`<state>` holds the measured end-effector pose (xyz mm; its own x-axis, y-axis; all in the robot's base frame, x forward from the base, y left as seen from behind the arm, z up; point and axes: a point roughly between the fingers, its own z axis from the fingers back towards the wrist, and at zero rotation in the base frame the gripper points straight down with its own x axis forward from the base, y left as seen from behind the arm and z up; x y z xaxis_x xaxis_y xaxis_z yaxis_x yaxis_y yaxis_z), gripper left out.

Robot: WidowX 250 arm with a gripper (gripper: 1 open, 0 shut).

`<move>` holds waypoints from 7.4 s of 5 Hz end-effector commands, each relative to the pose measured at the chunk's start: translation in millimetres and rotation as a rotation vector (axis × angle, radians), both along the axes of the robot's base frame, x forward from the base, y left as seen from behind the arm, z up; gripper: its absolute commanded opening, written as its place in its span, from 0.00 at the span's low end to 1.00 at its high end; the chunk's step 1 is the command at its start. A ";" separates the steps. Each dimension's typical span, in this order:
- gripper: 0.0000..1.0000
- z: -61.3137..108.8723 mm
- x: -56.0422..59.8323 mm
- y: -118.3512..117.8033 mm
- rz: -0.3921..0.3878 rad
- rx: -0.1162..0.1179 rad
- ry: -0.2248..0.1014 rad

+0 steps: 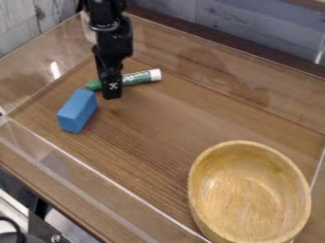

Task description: Put the green marker in the brown bowl

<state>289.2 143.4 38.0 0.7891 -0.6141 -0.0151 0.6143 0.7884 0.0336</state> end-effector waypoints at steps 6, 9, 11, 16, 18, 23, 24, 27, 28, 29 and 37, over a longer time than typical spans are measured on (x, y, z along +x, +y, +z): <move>0.00 16.4 2.4 2.3 0.106 -0.061 -0.055; 0.00 35.8 0.3 3.7 0.191 -0.092 -0.041; 0.00 39.6 2.6 17.7 0.237 -0.098 -0.041; 0.00 25.3 9.0 68.3 0.301 -0.103 -0.061; 0.00 24.8 10.1 74.4 0.331 -0.109 -0.069; 0.00 25.7 13.2 74.9 0.390 -0.131 -0.084; 0.00 23.2 14.7 73.4 0.398 -0.134 -0.090; 0.00 36.4 21.2 57.2 0.390 -0.147 -0.132; 0.00 42.8 21.8 53.6 0.400 -0.148 -0.142; 0.00 49.2 23.4 48.5 0.406 -0.149 -0.156; 0.00 56.6 43.5 -12.5 0.329 -0.202 -0.294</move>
<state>325.7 130.2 65.3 0.9205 -0.2840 0.2684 0.3125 0.9474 -0.0695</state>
